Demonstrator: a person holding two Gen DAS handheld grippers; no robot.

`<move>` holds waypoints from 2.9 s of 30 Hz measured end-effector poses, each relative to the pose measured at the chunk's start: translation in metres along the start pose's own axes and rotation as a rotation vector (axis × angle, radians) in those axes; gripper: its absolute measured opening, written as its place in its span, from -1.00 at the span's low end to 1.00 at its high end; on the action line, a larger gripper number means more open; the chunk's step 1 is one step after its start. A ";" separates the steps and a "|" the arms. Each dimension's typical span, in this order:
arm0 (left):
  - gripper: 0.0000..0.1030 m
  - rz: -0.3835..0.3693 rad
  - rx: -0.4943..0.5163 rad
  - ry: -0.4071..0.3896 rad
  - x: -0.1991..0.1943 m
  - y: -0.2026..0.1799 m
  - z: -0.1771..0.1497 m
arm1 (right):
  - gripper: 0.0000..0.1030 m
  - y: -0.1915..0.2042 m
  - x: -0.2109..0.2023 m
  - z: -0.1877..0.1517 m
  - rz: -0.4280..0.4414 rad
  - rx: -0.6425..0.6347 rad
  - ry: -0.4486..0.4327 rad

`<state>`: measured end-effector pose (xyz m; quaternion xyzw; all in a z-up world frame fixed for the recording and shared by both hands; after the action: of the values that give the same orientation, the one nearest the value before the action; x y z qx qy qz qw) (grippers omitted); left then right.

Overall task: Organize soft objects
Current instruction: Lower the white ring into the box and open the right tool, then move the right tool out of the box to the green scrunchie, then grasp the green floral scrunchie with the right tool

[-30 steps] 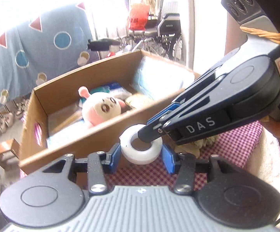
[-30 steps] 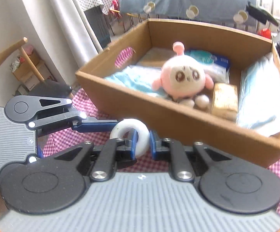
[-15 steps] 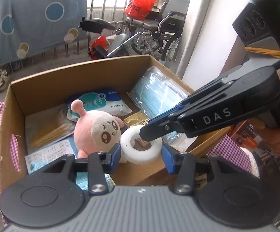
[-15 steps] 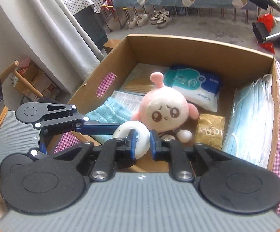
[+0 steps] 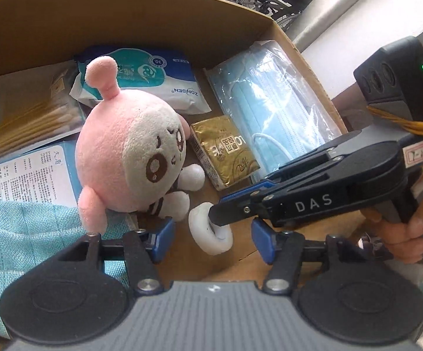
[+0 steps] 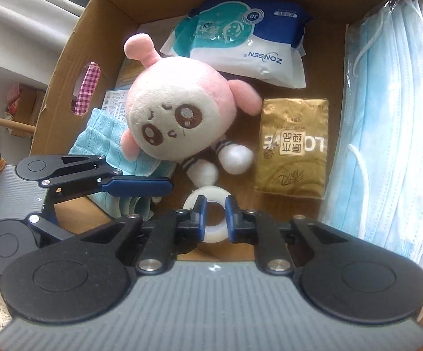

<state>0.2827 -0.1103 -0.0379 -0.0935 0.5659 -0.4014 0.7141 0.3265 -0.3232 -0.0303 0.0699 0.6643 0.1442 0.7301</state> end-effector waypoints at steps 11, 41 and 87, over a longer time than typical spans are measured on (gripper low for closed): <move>0.43 0.040 0.000 -0.091 -0.033 0.005 -0.001 | -0.70 0.001 0.010 0.010 -0.004 0.055 0.045; 1.00 0.079 0.133 -0.591 -0.122 -0.085 -0.132 | 0.97 0.052 -0.214 -0.195 -0.089 -0.099 -0.796; -0.44 0.172 0.430 -0.125 0.077 -0.138 -0.102 | -0.42 -0.090 -0.021 -0.208 -0.180 0.107 -0.517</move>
<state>0.1316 -0.2207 -0.0481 0.0844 0.4279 -0.4439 0.7828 0.1293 -0.4336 -0.0592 0.0835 0.4659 0.0208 0.8806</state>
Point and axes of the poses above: each gripper's, at about its wrist camera, not at the fingertips, and x roughly the way its jaws point, y to its left, z to its top, the point moved 2 cm from there along x, roughly the way its jaws point, and after that the axes turned 11 degrees about -z, right-handed, at the moved point
